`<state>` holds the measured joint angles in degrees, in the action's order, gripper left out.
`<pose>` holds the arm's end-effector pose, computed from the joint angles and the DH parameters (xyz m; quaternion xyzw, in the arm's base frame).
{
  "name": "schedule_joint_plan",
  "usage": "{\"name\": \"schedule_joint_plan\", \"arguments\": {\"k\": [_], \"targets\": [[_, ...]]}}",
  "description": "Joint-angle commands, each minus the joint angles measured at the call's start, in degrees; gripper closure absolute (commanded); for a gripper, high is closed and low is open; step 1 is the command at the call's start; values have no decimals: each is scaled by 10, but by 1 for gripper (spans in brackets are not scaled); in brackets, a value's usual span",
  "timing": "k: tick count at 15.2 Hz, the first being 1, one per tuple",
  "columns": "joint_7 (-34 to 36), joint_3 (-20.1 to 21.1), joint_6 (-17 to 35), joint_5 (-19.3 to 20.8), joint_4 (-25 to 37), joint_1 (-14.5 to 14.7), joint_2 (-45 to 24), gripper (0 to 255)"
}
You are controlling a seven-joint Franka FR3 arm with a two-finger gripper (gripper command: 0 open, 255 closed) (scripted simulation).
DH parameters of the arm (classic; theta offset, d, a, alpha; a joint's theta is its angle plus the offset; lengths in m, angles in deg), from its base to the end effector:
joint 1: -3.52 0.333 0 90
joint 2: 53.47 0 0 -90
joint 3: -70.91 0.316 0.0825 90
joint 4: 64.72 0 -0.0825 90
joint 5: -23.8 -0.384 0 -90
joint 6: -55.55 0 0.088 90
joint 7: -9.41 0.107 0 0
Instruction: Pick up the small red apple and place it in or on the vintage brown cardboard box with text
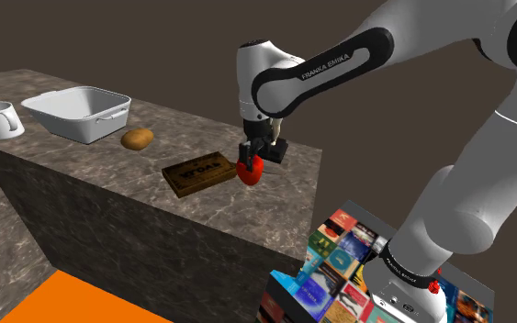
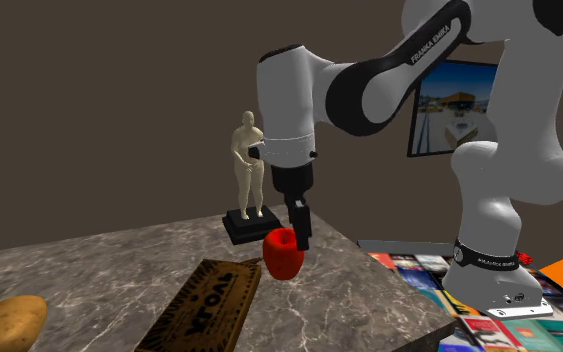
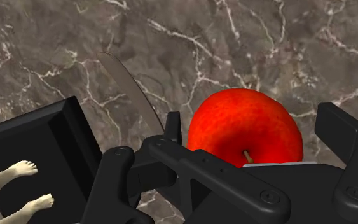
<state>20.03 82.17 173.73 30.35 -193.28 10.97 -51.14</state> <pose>0.4759 0.1551 0.3734 0.9911 0.1003 -0.0551 0.0684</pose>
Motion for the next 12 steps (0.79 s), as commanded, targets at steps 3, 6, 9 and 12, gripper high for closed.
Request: {"name": "schedule_joint_plan", "arguments": {"k": [3,6,9,12], "targets": [[5,0,33,7,-17,-1,-16,0],[7,-1,53,11,-29,-2,-25,0],[7,-1,53,11,-29,-2,-25,0],[7,-1,53,11,-29,-2,-25,0]]}}
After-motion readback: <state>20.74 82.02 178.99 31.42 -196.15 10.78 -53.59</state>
